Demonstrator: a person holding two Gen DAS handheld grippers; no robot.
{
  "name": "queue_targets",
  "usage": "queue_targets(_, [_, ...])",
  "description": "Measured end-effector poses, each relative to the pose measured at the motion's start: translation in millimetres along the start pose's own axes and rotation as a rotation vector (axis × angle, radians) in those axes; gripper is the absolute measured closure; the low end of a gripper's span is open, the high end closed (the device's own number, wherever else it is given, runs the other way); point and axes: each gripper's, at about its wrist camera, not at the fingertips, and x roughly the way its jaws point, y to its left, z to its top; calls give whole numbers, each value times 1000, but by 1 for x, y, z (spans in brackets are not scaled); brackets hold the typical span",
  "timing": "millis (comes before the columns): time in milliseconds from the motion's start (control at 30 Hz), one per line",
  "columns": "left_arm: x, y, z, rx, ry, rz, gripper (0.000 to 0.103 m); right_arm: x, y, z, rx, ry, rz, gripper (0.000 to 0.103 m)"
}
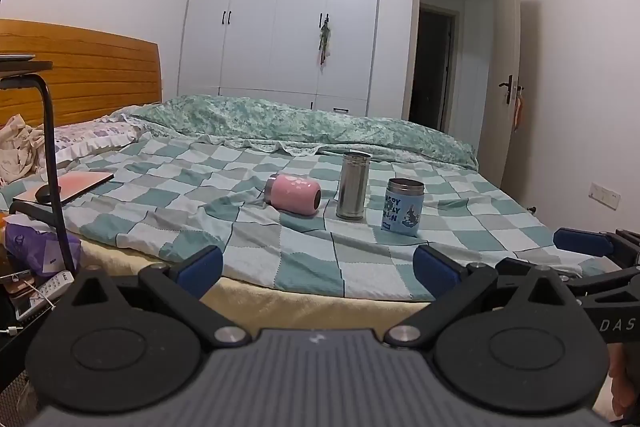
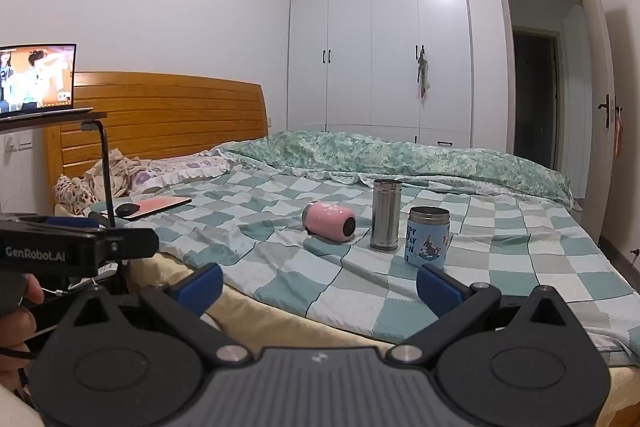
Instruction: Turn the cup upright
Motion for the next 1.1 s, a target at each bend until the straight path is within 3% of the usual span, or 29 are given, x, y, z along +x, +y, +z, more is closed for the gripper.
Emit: queue_targets(1100, [6, 2, 2, -4, 6, 3, 0, 0, 0, 0, 4, 0, 2, 0])
